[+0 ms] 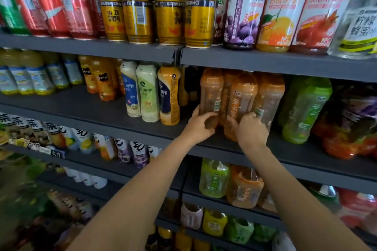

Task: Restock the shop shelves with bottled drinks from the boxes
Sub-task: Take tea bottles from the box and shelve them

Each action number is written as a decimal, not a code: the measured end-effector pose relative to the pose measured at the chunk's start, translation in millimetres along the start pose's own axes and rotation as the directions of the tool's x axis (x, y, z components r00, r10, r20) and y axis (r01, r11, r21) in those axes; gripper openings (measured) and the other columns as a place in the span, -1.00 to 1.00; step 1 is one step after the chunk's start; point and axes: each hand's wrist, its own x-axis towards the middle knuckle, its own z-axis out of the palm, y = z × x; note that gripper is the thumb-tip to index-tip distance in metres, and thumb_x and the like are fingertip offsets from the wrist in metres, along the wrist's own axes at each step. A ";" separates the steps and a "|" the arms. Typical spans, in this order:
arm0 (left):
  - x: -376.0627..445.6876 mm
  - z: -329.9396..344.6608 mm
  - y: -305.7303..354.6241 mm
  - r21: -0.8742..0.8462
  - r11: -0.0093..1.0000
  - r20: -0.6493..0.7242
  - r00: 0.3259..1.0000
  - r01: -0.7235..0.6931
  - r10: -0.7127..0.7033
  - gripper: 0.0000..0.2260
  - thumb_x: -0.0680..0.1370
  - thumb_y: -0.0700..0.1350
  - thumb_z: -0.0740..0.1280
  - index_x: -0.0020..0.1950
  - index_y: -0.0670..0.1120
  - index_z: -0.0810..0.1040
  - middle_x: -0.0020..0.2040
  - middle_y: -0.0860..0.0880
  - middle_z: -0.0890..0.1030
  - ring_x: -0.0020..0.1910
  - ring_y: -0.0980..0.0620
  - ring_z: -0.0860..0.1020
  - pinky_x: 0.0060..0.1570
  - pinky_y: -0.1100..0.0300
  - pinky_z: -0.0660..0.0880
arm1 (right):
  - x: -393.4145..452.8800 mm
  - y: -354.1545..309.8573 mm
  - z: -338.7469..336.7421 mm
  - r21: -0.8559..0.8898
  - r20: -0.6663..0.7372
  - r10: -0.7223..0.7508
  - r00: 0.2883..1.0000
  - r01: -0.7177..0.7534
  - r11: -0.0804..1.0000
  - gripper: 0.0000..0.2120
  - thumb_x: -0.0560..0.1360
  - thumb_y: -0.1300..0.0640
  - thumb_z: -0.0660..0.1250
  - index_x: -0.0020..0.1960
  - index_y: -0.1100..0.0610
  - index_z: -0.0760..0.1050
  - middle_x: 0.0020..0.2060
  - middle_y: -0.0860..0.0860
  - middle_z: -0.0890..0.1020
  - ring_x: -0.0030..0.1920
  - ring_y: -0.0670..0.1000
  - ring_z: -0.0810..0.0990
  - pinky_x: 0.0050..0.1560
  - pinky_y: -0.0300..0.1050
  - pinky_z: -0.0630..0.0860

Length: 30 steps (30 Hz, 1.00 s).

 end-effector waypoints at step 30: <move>-573.9 -252.1 -442.9 -0.286 0.287 -0.209 0.233 0.914 -0.950 -0.75 0.55 -0.21 0.24 0.22 -0.22 0.41 0.12 -0.15 0.52 0.18 -0.15 0.48 0.08 0.16 0.38 | -398.6 -440.5 206.0 0.519 0.743 -0.669 -0.015 0.643 0.563 -0.71 0.55 0.06 0.23 0.21 0.18 0.40 0.10 0.11 0.51 0.11 0.08 0.49 -0.13 -0.19 0.29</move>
